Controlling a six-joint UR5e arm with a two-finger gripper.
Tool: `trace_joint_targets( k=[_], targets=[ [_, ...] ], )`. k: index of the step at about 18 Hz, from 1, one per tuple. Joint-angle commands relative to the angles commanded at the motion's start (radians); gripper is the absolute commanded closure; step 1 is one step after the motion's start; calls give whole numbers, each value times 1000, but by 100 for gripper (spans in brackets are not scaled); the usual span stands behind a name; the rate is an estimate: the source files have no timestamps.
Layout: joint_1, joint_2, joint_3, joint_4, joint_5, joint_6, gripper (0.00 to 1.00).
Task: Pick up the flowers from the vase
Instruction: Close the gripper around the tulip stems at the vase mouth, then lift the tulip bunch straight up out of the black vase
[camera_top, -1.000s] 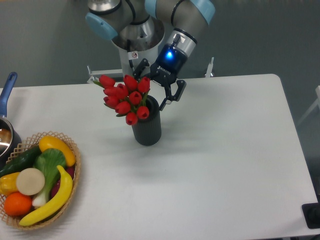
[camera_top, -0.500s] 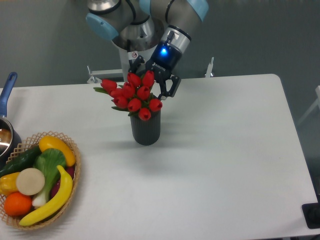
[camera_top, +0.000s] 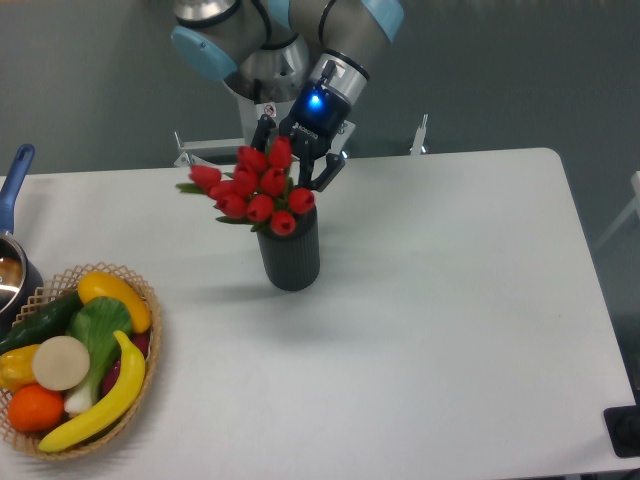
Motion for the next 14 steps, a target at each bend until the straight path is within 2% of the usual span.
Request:
trace_joint_targets(
  k=[4, 10, 14],
  targets=[
    [5, 20, 18, -5, -11, -21, 99],
    [44, 83, 32, -9, -11, -95, 99],
    [52, 83, 75, -9, -78, -195, 99]
  ],
)
